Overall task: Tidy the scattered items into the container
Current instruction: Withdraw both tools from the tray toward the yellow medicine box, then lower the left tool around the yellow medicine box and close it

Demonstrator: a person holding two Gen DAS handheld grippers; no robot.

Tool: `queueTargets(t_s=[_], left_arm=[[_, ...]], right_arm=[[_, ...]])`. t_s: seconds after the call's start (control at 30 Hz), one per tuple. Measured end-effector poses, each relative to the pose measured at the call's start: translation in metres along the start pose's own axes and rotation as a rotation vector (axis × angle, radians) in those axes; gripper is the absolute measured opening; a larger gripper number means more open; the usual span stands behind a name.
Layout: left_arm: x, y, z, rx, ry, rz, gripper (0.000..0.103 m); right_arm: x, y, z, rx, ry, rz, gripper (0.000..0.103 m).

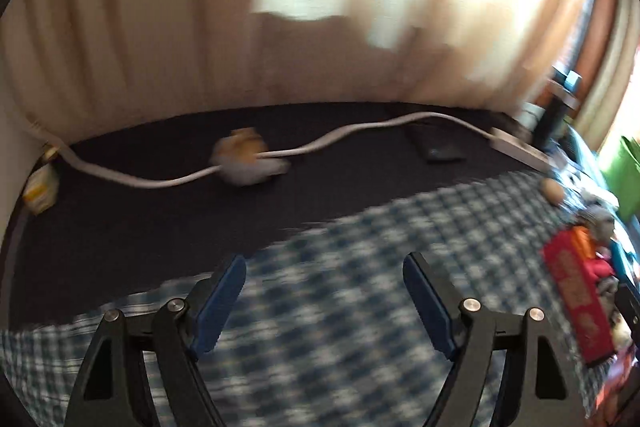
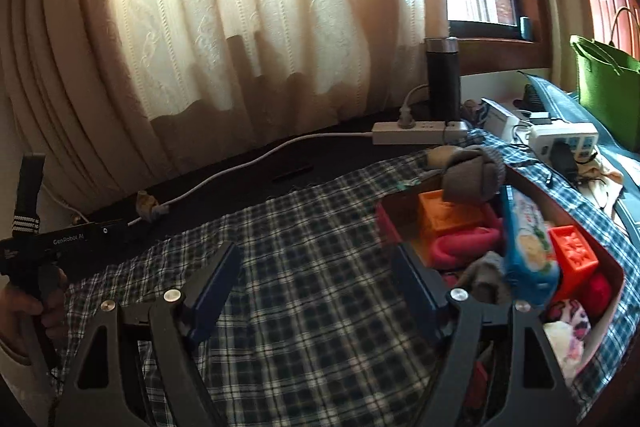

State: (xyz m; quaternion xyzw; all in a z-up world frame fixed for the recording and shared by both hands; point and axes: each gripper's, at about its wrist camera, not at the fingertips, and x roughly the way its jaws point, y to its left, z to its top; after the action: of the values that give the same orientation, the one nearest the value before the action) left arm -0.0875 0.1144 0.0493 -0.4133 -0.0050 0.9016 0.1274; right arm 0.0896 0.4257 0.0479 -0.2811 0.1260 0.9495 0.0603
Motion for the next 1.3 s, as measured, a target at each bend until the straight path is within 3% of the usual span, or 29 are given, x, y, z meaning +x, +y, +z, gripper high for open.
queueTargets(t_s=[0.5,0.63,0.9,1.1,1.3], left_arm=[[0.007,0.248,-0.011,-0.407,-0.061,0.398,0.083],[0.012,0.300,-0.010,-0.503,-0.088,0.460,0.083],[0.036,0.342,0.002,-0.558,-0.076,0.493,0.083],[0.054,0.339,0.021,-0.492,-0.078,0.575,0.083],[0.077,0.360,0.031,-0.504,-0.036,0.632,0.083]], right_arm=[[0.060,0.080,-0.004,-0.131,0.130,0.052,0.081],[0.070,0.093,-0.006,-0.157,0.153,0.046,0.081],[0.089,0.117,-0.001,-0.205,0.178,0.056,0.081],[0.105,0.133,0.003,-0.240,0.189,0.064,0.081],[0.116,0.145,0.006,-0.269,0.191,0.065,0.081]])
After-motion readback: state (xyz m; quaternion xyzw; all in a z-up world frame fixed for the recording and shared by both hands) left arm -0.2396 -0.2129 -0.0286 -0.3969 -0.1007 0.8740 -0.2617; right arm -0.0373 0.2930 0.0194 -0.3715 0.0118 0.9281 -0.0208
